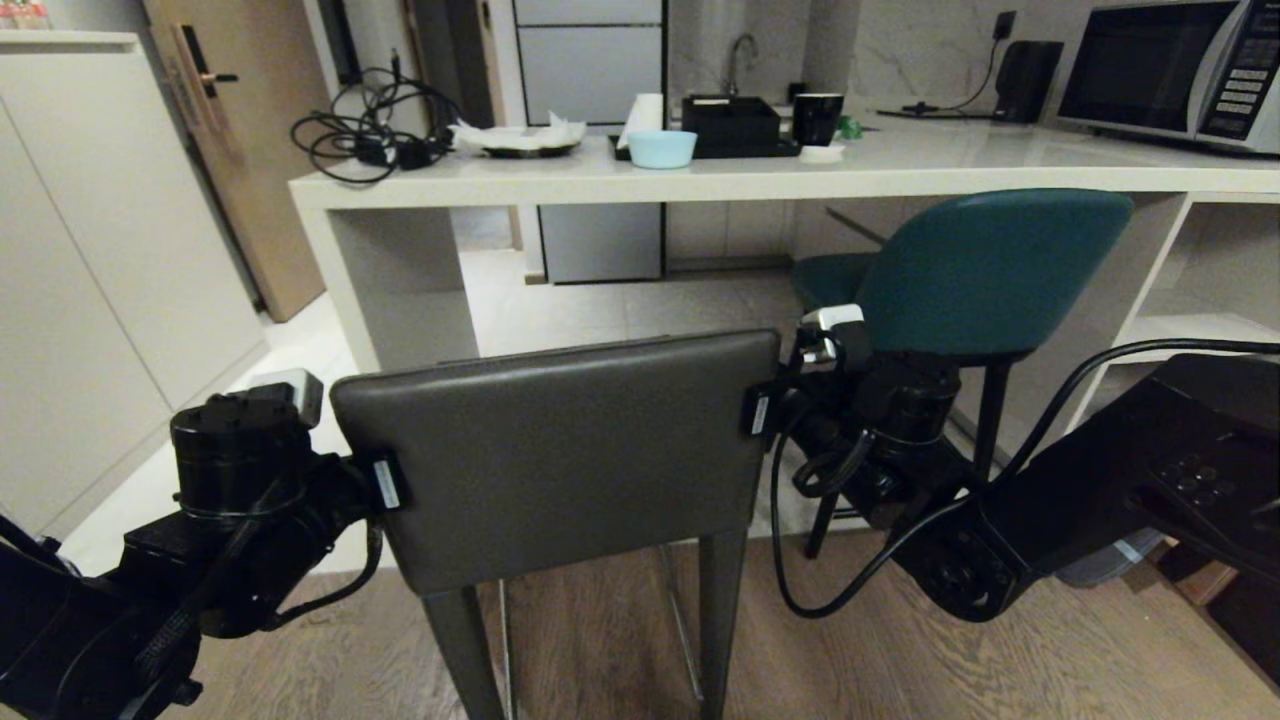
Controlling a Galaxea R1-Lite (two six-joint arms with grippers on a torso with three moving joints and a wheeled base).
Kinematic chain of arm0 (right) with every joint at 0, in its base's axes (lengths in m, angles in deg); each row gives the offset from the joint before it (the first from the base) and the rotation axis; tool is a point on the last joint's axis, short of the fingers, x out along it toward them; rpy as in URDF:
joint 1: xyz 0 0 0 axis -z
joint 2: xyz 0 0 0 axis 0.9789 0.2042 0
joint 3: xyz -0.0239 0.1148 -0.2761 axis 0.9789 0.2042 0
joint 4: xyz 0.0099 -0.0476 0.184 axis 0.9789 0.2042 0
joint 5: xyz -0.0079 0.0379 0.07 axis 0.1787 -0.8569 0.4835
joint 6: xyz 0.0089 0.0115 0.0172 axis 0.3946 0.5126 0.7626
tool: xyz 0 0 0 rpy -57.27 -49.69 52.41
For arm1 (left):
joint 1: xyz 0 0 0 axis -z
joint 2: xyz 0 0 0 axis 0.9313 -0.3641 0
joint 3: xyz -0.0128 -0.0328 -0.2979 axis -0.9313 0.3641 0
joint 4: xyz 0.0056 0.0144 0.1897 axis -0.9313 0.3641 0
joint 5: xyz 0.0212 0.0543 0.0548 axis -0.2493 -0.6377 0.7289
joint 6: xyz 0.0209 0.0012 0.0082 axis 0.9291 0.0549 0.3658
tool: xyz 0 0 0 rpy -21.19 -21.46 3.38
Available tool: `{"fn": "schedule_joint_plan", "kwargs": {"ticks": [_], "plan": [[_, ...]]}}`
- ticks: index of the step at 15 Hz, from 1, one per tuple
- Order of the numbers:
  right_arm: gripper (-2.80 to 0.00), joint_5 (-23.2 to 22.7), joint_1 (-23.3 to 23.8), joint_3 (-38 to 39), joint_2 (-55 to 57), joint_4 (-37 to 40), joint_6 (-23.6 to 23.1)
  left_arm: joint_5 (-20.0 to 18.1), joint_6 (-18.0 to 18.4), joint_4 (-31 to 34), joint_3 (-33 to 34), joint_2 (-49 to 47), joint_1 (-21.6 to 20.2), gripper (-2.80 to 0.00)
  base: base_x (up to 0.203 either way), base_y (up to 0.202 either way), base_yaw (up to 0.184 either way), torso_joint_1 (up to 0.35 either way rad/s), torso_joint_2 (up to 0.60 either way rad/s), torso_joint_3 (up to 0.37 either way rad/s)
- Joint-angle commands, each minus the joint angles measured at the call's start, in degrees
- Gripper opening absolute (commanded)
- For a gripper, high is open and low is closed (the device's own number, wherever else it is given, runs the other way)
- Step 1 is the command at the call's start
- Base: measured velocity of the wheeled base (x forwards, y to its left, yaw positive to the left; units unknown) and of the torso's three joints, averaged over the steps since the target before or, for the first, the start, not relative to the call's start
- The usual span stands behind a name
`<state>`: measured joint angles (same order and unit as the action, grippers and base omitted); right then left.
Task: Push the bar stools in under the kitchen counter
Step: Push the gray chair back under the dining table
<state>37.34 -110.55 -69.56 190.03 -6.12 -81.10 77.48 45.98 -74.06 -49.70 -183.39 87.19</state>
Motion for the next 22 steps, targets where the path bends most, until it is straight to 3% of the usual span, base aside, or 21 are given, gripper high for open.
{"fn": "schedule_joint_plan", "kwargs": {"ticks": [1, 6, 22], "plan": [[-2.8, 0.1, 0.1, 0.4, 0.5, -0.4, 0.0, 0.2, 1.6, -0.6, -2.6, -1.7, 0.2, -2.8, 0.0, 0.0, 0.0, 0.0, 0.0, 0.0], [-2.8, 0.2, 0.1, 0.4, 1.1, -0.4, -0.1, 0.4, 6.8, -0.9, -7.8, -5.5, 0.5, -2.8, 0.0, 0.0, 0.0, 0.0, 0.0, 0.0], [-2.8, 0.4, 0.0, -0.7, 1.1, -0.1, -0.1, -0.3, 7.0, -1.0, -8.9, -7.4, -1.9, -2.8, 0.0, 0.0, 0.0, 0.0, 0.0, 0.0]]}}
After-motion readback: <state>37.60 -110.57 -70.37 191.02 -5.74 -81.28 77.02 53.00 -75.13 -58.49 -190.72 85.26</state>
